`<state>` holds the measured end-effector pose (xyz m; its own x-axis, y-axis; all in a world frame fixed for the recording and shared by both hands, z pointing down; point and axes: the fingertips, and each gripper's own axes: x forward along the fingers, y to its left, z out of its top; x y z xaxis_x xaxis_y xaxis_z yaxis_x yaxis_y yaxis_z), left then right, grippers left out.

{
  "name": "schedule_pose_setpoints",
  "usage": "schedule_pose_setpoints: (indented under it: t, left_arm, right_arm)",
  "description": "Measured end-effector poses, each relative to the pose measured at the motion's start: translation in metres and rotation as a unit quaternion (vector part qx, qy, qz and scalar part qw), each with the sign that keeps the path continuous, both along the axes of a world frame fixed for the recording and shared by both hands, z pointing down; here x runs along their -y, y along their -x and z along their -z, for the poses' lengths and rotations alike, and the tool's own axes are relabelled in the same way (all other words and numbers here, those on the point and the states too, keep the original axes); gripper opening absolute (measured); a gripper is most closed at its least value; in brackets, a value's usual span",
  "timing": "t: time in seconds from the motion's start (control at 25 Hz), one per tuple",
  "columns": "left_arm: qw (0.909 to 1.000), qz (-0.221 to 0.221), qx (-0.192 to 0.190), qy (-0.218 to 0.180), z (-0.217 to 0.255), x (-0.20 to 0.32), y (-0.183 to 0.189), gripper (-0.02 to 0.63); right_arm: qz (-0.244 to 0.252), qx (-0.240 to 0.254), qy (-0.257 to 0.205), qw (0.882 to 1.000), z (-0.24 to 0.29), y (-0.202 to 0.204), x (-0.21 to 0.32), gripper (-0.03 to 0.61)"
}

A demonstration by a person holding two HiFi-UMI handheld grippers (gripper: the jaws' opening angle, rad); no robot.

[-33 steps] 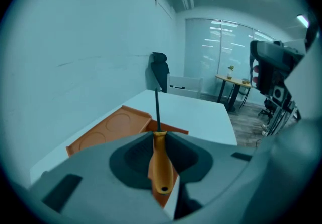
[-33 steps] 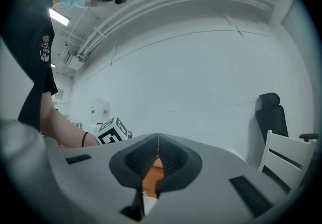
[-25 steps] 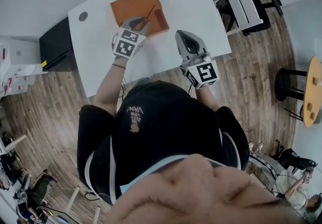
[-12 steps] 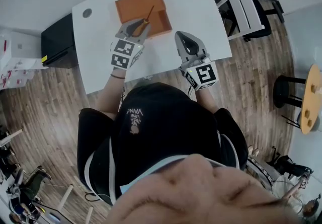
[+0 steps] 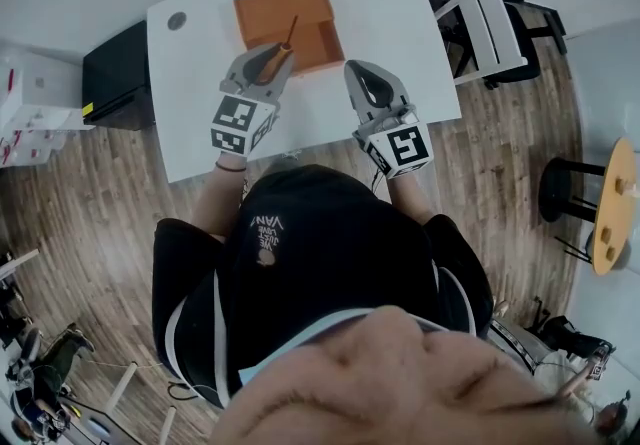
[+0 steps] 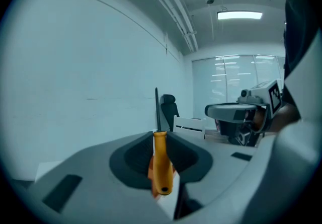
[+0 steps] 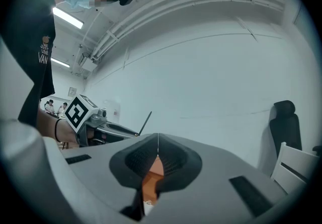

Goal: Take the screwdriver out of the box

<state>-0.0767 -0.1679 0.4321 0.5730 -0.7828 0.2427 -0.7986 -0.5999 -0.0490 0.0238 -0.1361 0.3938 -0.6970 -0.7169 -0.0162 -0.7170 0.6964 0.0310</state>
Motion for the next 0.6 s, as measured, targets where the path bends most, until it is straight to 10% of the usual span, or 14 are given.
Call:
schedule_pose_setpoints:
  t: [0.6]
  left_arm:
    - [0.9988,0.042,-0.020,-0.019,0.011,-0.029,0.031,0.087]
  right_arm:
    - [0.024,-0.010,-0.003,1.000,0.002,0.013,0.002,0.012]
